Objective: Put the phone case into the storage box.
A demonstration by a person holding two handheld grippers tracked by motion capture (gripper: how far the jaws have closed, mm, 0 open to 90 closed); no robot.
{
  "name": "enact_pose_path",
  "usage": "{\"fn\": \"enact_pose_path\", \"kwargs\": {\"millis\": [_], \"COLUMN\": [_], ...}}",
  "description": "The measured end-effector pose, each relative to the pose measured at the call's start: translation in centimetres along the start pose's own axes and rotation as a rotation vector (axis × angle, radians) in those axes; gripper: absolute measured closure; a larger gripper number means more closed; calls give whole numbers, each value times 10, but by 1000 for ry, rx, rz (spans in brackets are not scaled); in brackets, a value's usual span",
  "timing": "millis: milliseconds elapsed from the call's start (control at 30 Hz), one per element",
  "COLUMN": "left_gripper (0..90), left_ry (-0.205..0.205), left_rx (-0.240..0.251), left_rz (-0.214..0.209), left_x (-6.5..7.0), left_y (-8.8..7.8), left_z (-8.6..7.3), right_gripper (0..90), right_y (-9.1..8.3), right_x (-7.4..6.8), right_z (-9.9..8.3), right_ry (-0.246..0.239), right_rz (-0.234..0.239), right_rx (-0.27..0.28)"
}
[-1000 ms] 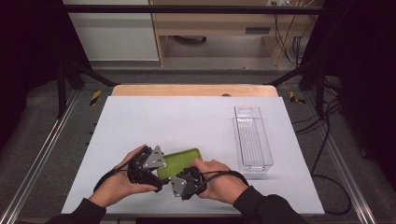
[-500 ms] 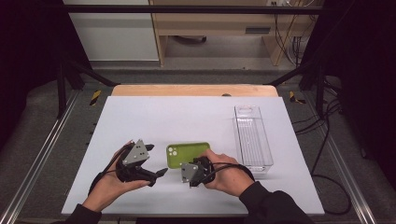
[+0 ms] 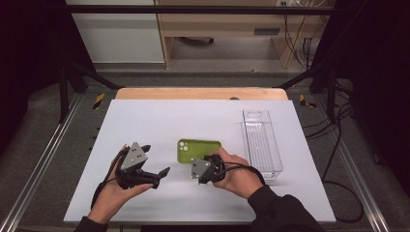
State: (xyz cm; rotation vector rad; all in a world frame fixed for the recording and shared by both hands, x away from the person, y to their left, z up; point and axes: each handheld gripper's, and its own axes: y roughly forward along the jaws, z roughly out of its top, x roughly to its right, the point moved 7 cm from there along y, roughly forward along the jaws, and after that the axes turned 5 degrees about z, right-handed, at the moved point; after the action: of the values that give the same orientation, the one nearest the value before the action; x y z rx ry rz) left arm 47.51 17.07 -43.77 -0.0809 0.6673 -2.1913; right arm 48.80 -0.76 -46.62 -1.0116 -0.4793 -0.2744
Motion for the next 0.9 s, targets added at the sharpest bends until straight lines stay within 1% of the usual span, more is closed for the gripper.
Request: {"fn": "enact_pose_path", "kwargs": {"millis": [100, 133, 200, 233, 333, 467, 600, 633, 700, 733, 800, 900], "left_gripper": [28, 28, 28, 25, 26, 27, 27, 27, 26, 26, 26, 26], "left_ry": [-16, -21, -35, -37, -37, -49, -81, -79, -47, -49, -59, -90], "left_rx": [12, 17, 28, 33, 37, 54, 84, 87, 85, 88, 99, 124], "left_rz": [8, 10, 2, 2, 22, 41, 66, 80, 103, 107, 115, 118], "left_x": [0, 0, 1, 2, 3, 5, 2, 1, 0, -1, -3, -7], "left_y": [0, -1, -3, -3, -4, -5, -6, -6, -5, -5, -4, -4], "left_z": [-2, -3, -4, -5, -9, -13, -15, -17, -20, -21, -25, -30], "right_gripper": [874, 874, 874, 874, 874, 874, 875, 875, 875, 875, 875, 876], "right_y": [0, 0, 0, 1, 2, 2, 0, 0, -1, -2, -3, -5], "right_x": [3, 5, 7, 10, 15, 25, 33, 34, 37, 39, 42, 47], "right_z": [0, -1, -2, -4, -8, -12, -16, -17, -18, -19, -22, -24], "right_ry": [22, 22, 42, 42, 75, 120, 149, 164, 180, 186, 204, 237], "right_rz": [-18, -24, -35, -41, -54, -85, -110, -114, -127, -133, -145, -163], "right_rx": [3, 0, -7, -11, -18, -5, 5, 6, 10, 10, 11, 25]}}
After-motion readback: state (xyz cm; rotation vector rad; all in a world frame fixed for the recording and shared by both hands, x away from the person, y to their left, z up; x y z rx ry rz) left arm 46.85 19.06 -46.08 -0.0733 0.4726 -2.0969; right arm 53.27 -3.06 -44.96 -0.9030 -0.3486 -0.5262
